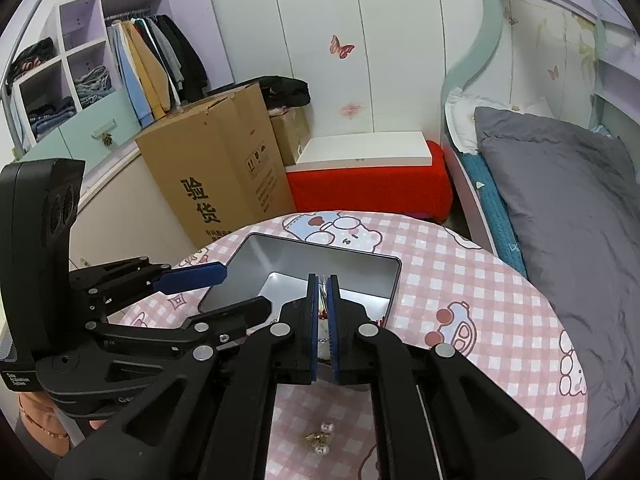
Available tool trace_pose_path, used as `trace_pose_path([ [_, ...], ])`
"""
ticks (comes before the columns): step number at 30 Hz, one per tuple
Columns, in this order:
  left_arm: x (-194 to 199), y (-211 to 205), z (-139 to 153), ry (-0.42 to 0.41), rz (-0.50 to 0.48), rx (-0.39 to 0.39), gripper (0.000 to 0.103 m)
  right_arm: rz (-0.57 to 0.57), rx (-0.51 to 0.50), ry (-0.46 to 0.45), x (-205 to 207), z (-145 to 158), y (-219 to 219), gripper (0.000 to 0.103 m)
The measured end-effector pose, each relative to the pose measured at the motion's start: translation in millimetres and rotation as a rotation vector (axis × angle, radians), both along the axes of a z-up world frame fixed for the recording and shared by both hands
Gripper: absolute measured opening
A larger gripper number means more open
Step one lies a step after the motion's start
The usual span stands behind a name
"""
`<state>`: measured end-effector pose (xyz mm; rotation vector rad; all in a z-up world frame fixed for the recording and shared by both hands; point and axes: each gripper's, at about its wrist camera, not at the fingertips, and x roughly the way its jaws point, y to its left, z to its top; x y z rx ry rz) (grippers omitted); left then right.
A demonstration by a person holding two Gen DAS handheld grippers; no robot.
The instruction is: Organize jewelry
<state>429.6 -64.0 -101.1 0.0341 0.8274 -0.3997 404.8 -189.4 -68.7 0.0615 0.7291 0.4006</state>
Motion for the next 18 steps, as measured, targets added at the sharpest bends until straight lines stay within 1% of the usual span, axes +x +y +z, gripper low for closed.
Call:
trace_pose_path([
  [5, -12, 8, 11, -0.017, 0.008, -0.013, 0.06, -0.006, 0.02, -0.007, -9, 8, -4, 0.005],
  [10, -27, 18, 16, -0.026, 0.024, -0.015, 0.061, -0.001, 0.006, -0.012, -26, 11, -6, 0.006],
  [14, -40, 26, 13, -0.032, 0.035, -0.008, 0.061, -0.001, -0.017, 0.001, -42, 2, -8, 0.011],
  [16, -43, 32, 11, -0.034, 0.059, -0.003, 0.061, 0.0, -0.03, 0.016, -49, -7, -9, 0.014],
  [18, -42, 40, 9, -0.021, 0.085, -0.015, 0.061, 0.001, -0.04, 0.042, -55, -19, -9, 0.016],
])
